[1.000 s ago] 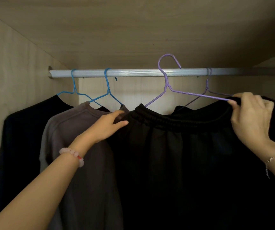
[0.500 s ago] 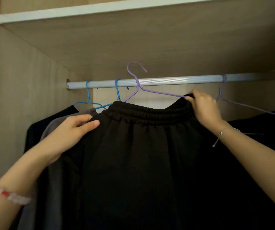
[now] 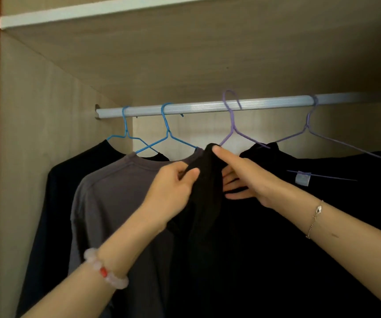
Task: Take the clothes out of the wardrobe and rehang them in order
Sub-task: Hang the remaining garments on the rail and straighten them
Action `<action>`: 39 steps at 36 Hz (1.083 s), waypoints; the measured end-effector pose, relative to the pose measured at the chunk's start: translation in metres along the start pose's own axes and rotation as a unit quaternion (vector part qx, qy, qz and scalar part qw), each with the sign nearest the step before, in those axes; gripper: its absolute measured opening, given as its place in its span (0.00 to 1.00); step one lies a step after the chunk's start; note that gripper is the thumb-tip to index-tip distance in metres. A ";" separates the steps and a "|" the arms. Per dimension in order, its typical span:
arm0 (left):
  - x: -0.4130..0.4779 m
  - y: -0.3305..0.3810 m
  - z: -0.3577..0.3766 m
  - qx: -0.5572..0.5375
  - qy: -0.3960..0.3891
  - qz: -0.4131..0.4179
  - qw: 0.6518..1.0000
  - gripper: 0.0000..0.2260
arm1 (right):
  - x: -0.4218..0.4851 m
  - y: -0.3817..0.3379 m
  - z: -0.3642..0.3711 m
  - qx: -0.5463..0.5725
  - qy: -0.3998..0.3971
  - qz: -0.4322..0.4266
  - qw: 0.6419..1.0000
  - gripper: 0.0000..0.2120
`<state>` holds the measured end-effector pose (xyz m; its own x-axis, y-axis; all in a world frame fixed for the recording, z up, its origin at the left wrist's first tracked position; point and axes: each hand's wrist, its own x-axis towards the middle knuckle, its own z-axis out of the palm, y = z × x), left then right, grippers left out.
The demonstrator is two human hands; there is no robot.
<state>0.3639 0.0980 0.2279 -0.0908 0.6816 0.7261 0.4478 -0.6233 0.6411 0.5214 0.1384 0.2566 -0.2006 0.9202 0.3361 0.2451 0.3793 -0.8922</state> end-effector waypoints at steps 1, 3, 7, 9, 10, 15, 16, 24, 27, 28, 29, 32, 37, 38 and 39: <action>0.000 0.001 0.007 0.018 0.008 0.012 1.000 0.13 | 0.000 -0.002 -0.002 0.020 -0.013 0.004 1.000 0.26; -0.004 0.005 0.021 0.040 0.005 0.037 0.999 0.12 | 0.000 -0.007 -0.005 0.057 -0.022 -0.002 0.998 0.20; -0.013 0.009 0.040 0.025 -0.039 0.052 0.998 0.11 | -0.005 -0.010 -0.009 0.074 0.013 -0.023 0.997 0.03; -0.017 0.013 0.040 -0.008 -0.064 0.053 0.997 0.10 | -0.009 -0.012 -0.010 0.088 0.013 -0.032 0.995 0.05; -0.019 0.016 0.037 -0.022 -0.078 0.055 0.995 0.10 | -0.011 -0.014 -0.012 0.093 0.006 -0.035 0.995 0.07; -0.002 0.019 -0.007 0.088 -0.041 0.108 0.989 0.15 | -0.016 -0.025 -0.016 0.060 -0.033 -0.048 0.997 0.09; 0.006 0.016 -0.018 0.169 0.003 0.124 0.978 0.14 | -0.018 -0.027 -0.017 0.058 -0.041 -0.049 0.996 0.10; 0.057 -0.040 -0.084 0.570 0.053 -0.021 0.820 0.22 | -0.004 -0.028 -0.023 0.049 0.023 -0.022 0.998 0.07; 0.051 -0.049 -0.093 0.610 0.020 -0.032 0.791 0.24 | 0.007 -0.028 -0.030 0.017 0.051 -0.019 0.998 0.06; 0.049 -0.049 -0.095 0.608 0.026 -0.023 0.793 0.23 | 0.011 -0.030 -0.033 0.010 0.059 -0.021 0.998 0.06; 0.047 -0.049 -0.096 0.599 0.038 -0.014 0.800 0.21 | 0.015 -0.031 -0.036 0.008 0.068 -0.023 0.997 0.06; 0.042 -0.046 -0.098 0.557 0.056 -0.009 0.828 0.17 | 0.026 -0.041 -0.047 0.002 0.100 -0.034 0.994 0.08; 0.039 -0.043 -0.092 0.490 0.034 -0.017 0.871 0.19 | 0.042 -0.054 -0.058 -0.054 0.128 -0.044 0.989 0.05; 0.039 -0.045 -0.090 0.474 0.031 -0.015 0.880 0.18 | 0.046 -0.055 -0.059 -0.070 0.131 -0.042 0.988 0.07; 0.037 -0.047 -0.087 0.460 0.028 -0.012 0.888 0.18 | 0.048 -0.054 -0.059 -0.090 0.134 -0.038 0.986 0.08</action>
<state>0.2619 0.1191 0.2469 -0.1432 0.6548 0.7422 0.9793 -0.0147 0.2019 0.5546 0.1678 0.3389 0.0269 0.8714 0.4898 0.4080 0.4377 -0.8012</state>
